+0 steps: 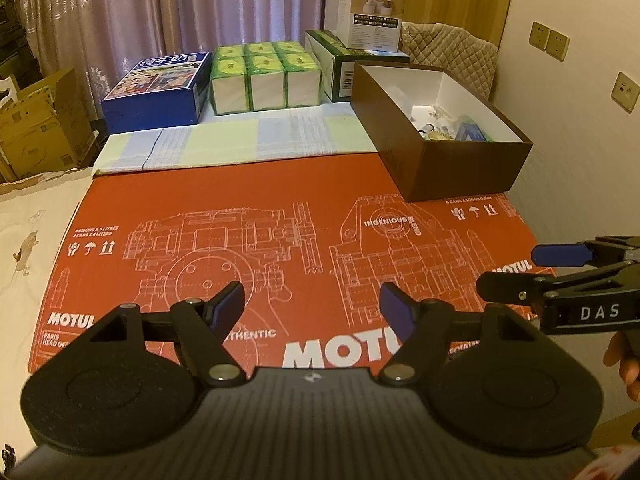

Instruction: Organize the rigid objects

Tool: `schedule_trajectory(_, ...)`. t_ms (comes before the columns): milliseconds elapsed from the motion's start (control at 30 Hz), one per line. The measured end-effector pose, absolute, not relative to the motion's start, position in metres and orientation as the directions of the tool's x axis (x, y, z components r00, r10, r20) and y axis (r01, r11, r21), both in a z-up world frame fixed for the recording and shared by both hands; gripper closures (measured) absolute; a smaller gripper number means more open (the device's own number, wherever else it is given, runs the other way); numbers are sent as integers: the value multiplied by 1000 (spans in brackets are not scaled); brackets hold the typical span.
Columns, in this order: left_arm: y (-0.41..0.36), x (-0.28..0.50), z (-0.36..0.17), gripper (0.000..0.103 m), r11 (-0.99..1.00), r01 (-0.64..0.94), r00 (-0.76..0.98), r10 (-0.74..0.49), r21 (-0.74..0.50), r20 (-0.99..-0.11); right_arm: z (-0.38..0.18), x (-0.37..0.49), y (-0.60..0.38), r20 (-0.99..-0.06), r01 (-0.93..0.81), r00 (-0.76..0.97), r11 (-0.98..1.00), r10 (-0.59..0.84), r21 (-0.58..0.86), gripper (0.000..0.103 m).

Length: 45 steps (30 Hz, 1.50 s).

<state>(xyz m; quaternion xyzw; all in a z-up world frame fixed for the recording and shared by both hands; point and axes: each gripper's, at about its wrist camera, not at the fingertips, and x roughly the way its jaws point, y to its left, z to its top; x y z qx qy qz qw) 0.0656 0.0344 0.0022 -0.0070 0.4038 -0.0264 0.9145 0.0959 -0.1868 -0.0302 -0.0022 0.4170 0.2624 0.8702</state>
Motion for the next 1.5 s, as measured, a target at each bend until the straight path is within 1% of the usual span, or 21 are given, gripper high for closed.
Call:
schedule_trajectory(567, 42, 35, 3, 32, 999, 24, 675, -49, -45, -736, -36, 74, -181, -734, -467, 503, 858, 456, 212, 18)
schedule_trajectory(1500, 47, 45, 0, 32, 998, 19, 669, -59, -63, -741, -38, 81, -168, -745, -480, 493, 854, 451, 200, 18)
